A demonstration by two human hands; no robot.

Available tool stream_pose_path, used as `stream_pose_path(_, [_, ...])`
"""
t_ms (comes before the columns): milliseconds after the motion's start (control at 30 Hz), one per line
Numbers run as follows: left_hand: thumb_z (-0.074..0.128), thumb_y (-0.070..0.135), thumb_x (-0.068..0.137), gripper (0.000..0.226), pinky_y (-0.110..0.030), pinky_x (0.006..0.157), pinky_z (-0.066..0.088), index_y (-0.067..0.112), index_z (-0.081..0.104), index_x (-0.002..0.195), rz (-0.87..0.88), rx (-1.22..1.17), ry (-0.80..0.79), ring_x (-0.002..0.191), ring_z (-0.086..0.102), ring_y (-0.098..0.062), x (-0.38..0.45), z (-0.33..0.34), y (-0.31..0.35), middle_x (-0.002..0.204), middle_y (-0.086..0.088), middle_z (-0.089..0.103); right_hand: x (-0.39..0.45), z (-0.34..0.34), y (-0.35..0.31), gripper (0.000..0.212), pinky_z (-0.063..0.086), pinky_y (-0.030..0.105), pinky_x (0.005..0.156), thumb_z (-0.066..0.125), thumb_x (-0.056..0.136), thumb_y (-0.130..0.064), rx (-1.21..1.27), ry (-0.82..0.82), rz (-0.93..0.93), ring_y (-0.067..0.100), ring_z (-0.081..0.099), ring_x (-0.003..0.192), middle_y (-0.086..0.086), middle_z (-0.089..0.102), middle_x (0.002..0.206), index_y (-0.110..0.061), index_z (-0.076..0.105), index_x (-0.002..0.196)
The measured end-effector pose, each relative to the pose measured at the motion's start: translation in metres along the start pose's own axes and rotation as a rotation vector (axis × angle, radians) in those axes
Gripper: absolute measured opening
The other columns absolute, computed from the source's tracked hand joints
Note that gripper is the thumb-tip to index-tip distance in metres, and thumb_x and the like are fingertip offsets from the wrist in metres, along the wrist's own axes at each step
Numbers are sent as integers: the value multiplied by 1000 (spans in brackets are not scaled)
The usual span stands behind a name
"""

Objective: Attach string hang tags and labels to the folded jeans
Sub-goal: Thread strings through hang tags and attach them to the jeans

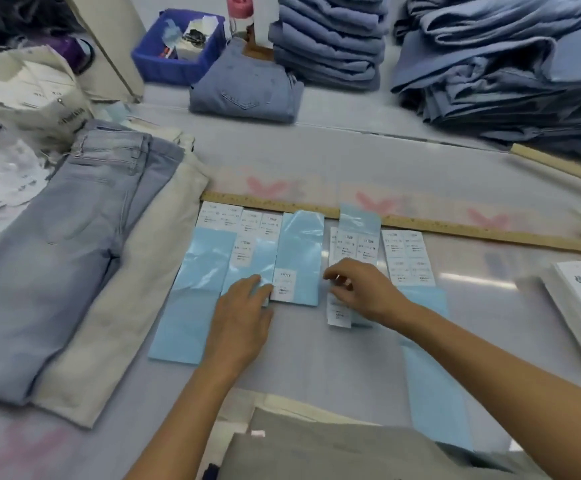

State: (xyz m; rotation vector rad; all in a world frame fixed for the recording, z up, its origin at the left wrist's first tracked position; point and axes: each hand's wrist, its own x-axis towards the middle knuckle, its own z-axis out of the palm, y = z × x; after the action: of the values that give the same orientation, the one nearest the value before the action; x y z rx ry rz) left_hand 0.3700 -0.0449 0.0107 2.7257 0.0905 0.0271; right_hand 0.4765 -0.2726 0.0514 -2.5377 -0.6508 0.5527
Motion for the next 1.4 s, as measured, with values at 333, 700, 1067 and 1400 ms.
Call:
stream_pose_path(333, [80, 9, 84, 31, -47, 81, 57, 6, 73, 113, 49, 5, 174, 109, 66, -39, -12, 11, -17, 126, -19, 67, 29, 24, -32, 18, 52, 37, 87, 64, 96, -13, -81, 119, -307, 21, 60, 107, 0, 66, 113, -16, 72, 112])
stream_pose_path(700, [61, 13, 98, 21, -39, 86, 47, 7, 72, 114, 187, 152, 446, 107, 65, -28, -15, 44, -31, 122, -12, 68, 99, 58, -61, 34, 49, 39, 93, 77, 88, -25, -38, 65, -384, 24, 54, 115, 4, 66, 123, -12, 73, 118])
stream_pose_path(1067, [64, 1, 94, 24, -39, 81, 49, 5, 71, 117, 216, 152, 481, 93, 64, -31, -16, 49, -32, 111, -11, 69, 98, 55, -68, 19, 52, 39, 78, 68, 95, -20, -175, 129, -515, 27, 61, 102, 5, 71, 111, -10, 77, 109])
stream_pose_path(1400, [61, 1, 95, 17, -38, 73, 46, 5, 71, 108, 210, 158, 442, 84, 60, -30, -17, 41, -28, 101, -10, 66, 94, 62, -59, 27, 55, 43, 81, 72, 92, -25, -155, 123, -536, 29, 58, 107, 8, 66, 117, -7, 74, 111])
